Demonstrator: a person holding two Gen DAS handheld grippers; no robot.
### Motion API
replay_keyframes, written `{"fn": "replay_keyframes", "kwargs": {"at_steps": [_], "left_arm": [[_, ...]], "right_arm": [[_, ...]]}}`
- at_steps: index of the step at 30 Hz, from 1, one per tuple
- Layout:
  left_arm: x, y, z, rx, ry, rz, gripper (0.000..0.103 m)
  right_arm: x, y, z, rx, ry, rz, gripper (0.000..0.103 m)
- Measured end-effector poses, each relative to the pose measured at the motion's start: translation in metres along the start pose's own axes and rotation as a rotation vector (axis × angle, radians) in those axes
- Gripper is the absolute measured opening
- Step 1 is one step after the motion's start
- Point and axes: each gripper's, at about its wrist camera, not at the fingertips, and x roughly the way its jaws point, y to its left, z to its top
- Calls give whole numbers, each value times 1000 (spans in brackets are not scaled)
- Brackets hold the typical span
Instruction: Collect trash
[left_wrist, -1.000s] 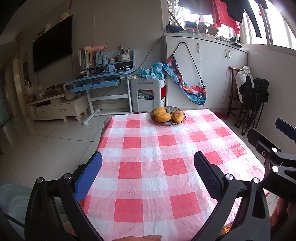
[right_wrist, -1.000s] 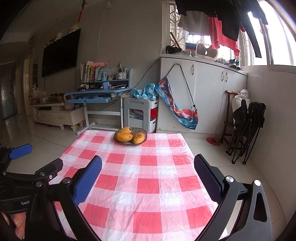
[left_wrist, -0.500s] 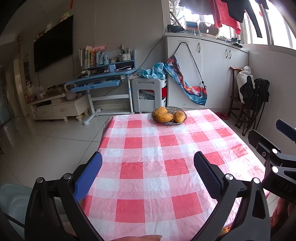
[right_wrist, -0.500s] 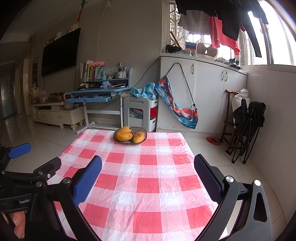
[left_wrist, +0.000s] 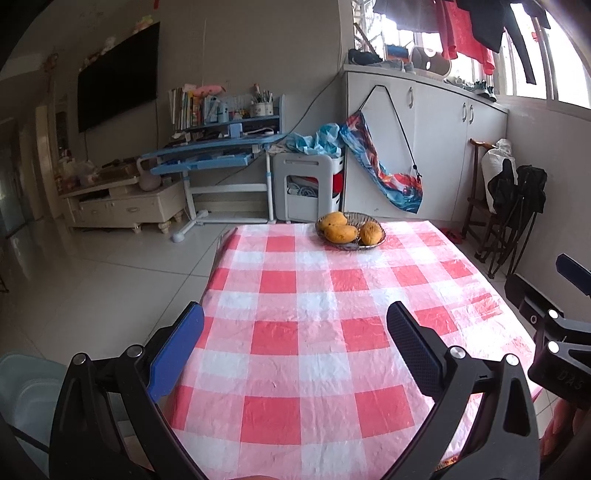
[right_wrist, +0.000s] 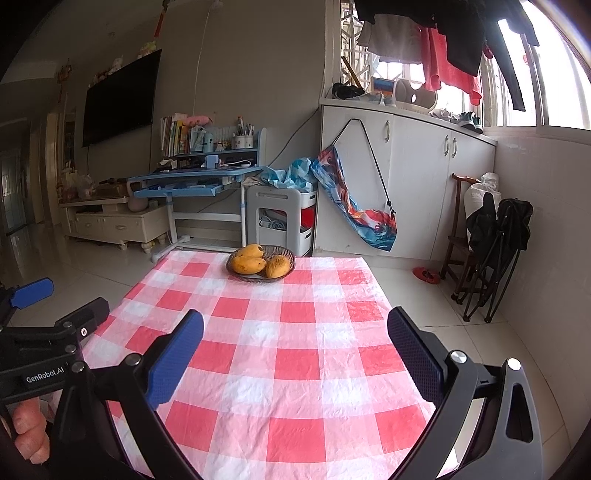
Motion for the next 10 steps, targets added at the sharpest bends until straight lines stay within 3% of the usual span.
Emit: {"fn": "replay_keyframes", "kwargs": {"at_steps": [10], "left_arm": [[6, 8, 1, -21, 45, 8, 96]], "right_arm": [[27, 15, -9, -54, 132, 22, 95]]}}
